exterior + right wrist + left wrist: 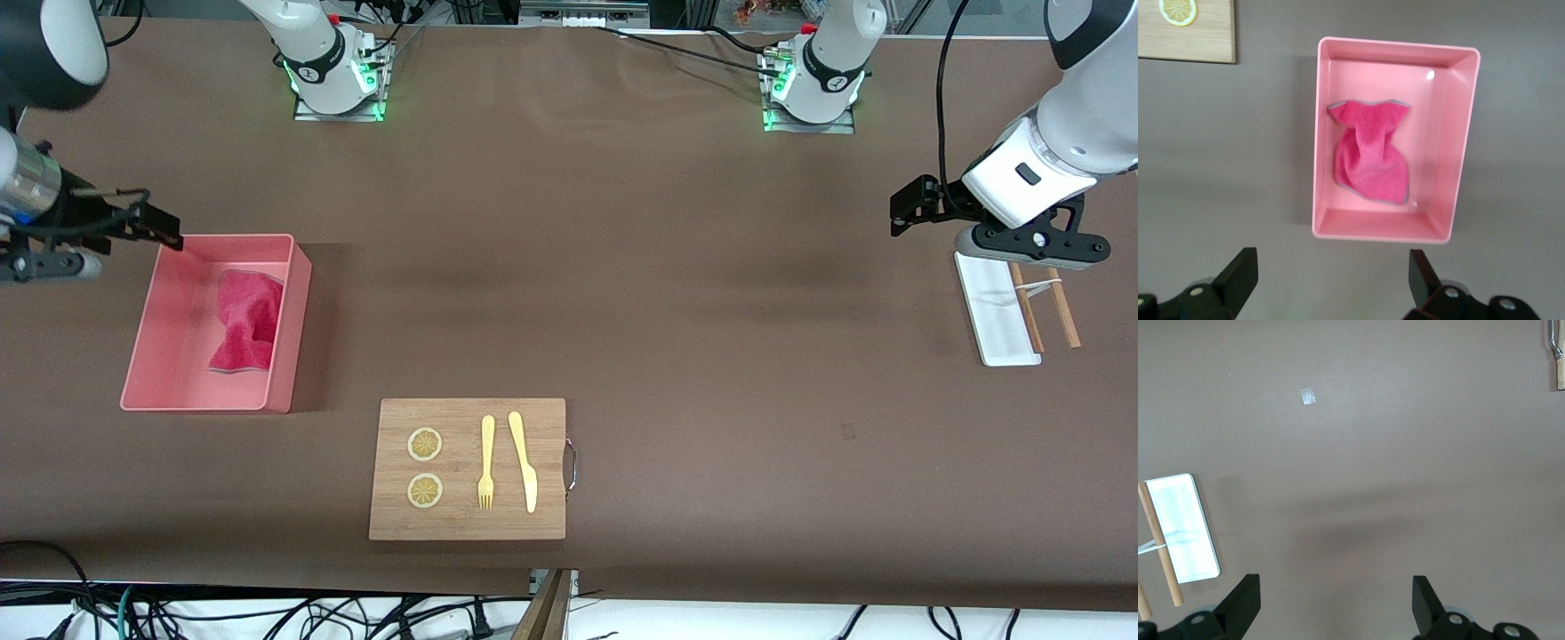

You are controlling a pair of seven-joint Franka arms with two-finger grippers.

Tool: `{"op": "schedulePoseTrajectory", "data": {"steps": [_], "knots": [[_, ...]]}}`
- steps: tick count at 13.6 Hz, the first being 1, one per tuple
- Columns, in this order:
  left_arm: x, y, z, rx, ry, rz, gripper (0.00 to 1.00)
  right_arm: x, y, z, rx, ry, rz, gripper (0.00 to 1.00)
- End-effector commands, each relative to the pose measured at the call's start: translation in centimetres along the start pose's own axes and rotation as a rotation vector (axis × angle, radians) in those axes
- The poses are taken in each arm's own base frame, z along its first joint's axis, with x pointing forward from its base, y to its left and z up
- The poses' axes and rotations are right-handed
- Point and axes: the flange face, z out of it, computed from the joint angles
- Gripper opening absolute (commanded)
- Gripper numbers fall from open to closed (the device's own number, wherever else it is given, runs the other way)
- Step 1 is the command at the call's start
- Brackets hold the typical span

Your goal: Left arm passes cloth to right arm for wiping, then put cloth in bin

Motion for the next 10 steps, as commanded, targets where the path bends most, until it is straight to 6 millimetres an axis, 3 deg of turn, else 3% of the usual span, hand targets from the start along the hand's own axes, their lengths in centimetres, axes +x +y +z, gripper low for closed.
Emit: {"op": "schedulePoseTrajectory", "data": {"steps": [1, 3, 10], "knots": [[0.2, 0.1, -0.4, 0.009, 0.005, 0.017, 1.0, -2.3, -0.7, -4.0, 0.01, -0.007, 0.019, 1.0], [0.2, 0.2, -0.4, 0.009, 0.007, 0.019, 1.0, -2.6, -1.9, -5.2, 0.015, -0.017, 0.012, 1.0], [0.2, 0.2, -0.4, 0.009, 0.005, 0.019, 1.0, -2.8, -2.7, -5.2, 0.12, -0.026, 0.02, 1.0]]}}
